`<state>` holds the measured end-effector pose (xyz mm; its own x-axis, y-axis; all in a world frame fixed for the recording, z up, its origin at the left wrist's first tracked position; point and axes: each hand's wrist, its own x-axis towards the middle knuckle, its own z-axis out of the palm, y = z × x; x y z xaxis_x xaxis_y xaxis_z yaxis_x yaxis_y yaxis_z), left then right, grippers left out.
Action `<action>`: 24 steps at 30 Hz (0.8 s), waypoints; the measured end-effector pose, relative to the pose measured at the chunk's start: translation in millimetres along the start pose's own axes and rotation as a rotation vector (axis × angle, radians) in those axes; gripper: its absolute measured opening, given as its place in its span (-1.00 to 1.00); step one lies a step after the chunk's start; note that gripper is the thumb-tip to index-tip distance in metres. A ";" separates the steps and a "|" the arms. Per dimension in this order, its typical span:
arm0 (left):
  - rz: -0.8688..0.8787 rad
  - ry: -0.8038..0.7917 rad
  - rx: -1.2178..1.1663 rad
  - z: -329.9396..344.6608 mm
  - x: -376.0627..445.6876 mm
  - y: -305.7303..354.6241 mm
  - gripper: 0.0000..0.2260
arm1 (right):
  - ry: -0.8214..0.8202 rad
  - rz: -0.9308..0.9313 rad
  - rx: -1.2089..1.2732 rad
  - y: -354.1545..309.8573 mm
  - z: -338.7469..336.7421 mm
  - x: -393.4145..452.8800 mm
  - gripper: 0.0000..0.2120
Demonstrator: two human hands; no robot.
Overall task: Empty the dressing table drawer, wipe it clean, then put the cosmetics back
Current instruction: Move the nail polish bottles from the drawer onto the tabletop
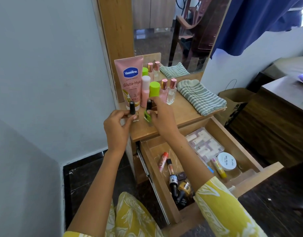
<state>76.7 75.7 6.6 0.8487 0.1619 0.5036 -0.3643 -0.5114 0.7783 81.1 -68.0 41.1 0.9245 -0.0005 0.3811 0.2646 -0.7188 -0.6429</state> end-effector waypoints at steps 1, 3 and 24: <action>0.001 0.003 0.000 0.7 0.4 -0.3 -0.85 | 0.028 0.002 0.016 -1.1 4.4 1.4 -0.68; -0.001 0.005 0.001 1.7 1.4 -0.9 -0.85 | 0.052 0.015 0.071 -3.4 11.3 2.4 -0.69; 0.131 -0.358 0.541 8.9 -88.9 24.2 -0.62 | -0.791 -0.112 -0.520 60.4 -20.2 -85.4 -0.71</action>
<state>-4.1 41.4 -22.6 0.9194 -0.1736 0.3528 -0.3085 -0.8749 0.3733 12.6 -125.4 -16.8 0.8691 0.4208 -0.2600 0.3840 -0.9053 -0.1816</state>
